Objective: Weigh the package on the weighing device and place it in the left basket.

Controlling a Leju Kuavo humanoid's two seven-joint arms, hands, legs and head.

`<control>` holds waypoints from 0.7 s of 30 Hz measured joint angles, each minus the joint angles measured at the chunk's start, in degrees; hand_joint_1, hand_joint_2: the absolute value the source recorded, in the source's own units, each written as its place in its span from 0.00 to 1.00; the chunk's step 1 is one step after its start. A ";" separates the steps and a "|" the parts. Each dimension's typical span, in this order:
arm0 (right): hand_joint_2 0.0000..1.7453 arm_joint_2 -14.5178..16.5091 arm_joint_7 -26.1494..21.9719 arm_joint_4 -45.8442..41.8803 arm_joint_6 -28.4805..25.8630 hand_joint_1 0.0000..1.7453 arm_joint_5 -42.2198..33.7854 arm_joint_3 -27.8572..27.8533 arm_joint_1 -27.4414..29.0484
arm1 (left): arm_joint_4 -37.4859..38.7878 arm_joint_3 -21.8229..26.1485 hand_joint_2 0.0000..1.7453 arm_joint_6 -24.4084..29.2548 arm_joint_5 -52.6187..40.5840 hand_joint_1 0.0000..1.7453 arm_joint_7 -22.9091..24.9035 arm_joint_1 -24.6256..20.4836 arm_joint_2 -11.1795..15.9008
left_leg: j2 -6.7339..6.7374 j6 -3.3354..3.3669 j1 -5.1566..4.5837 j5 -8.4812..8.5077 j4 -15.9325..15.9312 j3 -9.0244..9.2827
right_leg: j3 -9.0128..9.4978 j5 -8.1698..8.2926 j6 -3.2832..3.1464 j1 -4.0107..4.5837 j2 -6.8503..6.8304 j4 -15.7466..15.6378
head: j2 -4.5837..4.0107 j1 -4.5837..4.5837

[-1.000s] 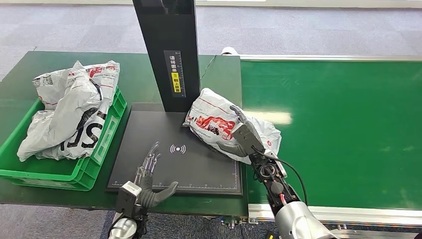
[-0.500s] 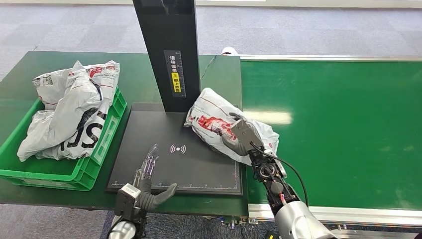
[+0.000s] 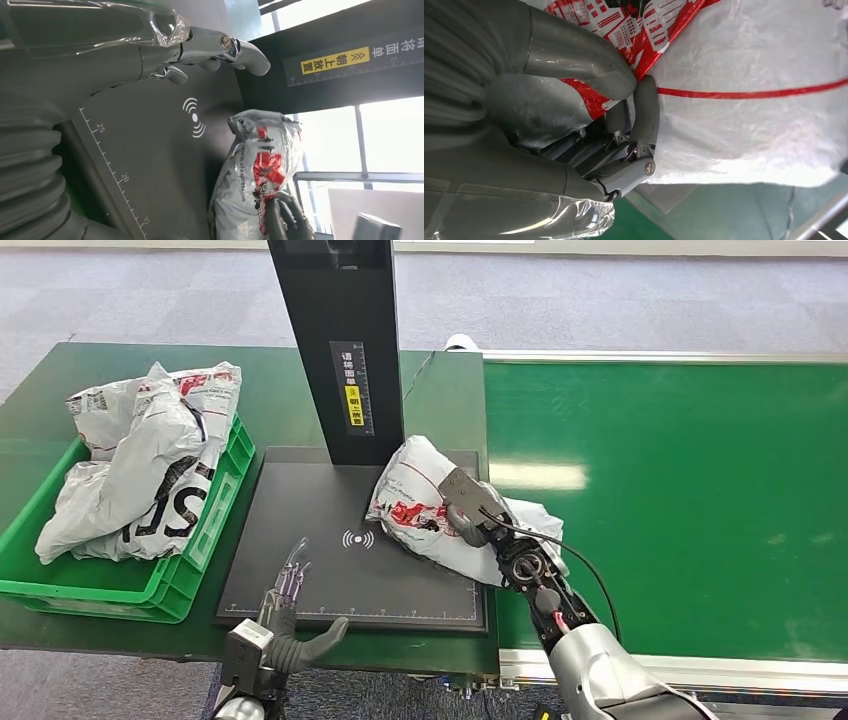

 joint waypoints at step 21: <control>1.00 2.47 -12.97 1.50 9.81 1.00 -5.74 2.13 -1.15 | 2.65 0.08 1.00 -0.03 -0.65 0.00 -1.43 -3.60 0.21 | 0.01 -0.01 0.02 0.01 -0.01 0.00 | 0.00 0.01 -0.01 0.02 0.02 0.04 | 0.00 0.01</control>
